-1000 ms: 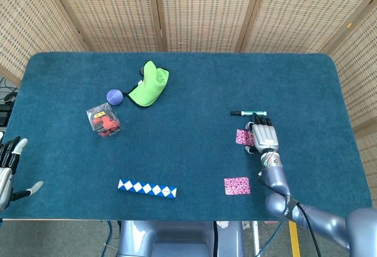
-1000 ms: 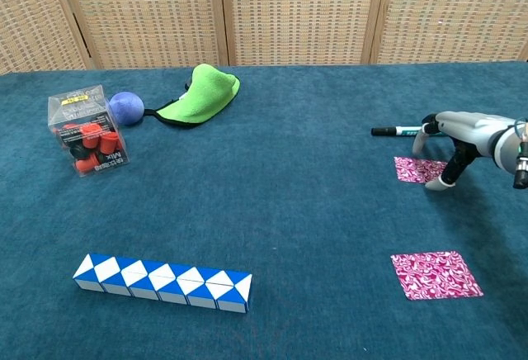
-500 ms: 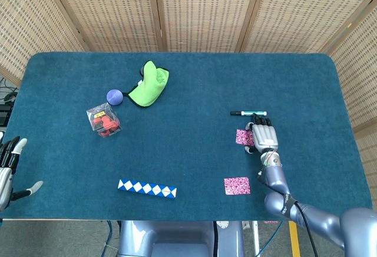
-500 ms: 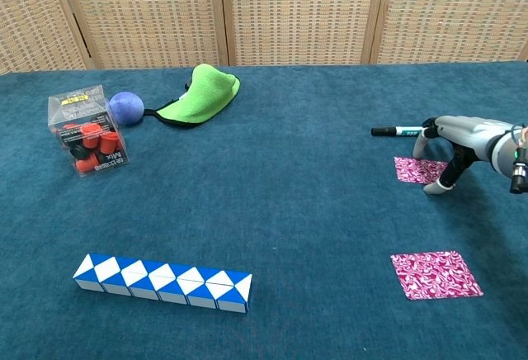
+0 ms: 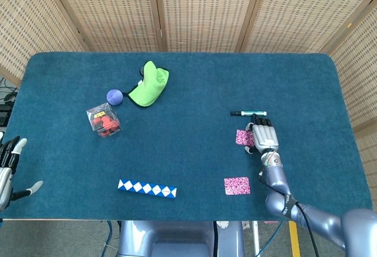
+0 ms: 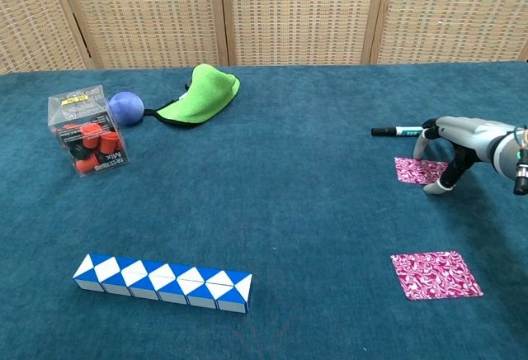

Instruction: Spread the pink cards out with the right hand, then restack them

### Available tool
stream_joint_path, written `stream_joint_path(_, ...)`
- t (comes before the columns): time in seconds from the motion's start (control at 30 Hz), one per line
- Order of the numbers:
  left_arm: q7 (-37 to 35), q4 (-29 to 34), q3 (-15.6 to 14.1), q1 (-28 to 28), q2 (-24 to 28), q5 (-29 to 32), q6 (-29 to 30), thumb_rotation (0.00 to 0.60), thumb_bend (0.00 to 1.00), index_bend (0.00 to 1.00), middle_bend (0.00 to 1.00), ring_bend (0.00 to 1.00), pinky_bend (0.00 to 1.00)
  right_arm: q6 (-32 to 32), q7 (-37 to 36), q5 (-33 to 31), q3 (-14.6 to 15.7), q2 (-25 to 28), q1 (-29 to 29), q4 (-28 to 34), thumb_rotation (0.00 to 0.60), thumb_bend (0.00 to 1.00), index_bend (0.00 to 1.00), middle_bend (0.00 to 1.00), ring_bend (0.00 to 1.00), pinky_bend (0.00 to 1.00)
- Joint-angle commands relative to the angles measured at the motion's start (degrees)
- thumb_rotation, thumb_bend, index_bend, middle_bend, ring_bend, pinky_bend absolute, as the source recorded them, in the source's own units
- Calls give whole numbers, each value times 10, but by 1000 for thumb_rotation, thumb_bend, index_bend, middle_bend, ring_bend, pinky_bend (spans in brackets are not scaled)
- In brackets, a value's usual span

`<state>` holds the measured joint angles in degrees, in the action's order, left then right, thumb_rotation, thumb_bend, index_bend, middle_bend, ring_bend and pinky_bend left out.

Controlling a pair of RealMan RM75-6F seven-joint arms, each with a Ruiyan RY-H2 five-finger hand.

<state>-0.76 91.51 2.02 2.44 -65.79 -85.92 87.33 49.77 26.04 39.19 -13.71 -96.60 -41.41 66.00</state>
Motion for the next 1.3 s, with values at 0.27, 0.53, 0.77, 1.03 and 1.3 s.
stream_joint_path(0.27,0,0,0,0,0,0,0,600,0,0,0,0,0,6,5,2,2,2,0,2,600,311,596,25,0,0)
stream_joint_path(0.53,0,0,0,0,0,-1,1,600,0,0,0,0,0,10,6,7,3,7,2,6,600,311,606,33,0,0)
stream_joint_path(0.77,1,0,0,0,-1,-1,1,600,0,0,0,0,0,11,4,9,4,8,4,6,600,311,606,38,0,0)
stream_joint_path(1.03,1,0,0,0,0,-1,1,600,0,0,0,0,0,14,1,15,4,11,7,10,600,311,606,38,0,0)
stream_joint_path(1.3,0,-1,-1,0,0,-2,0,600,0,0,0,0,0,28,3,27,5,24,10,35,600,311,606,41,0,0)
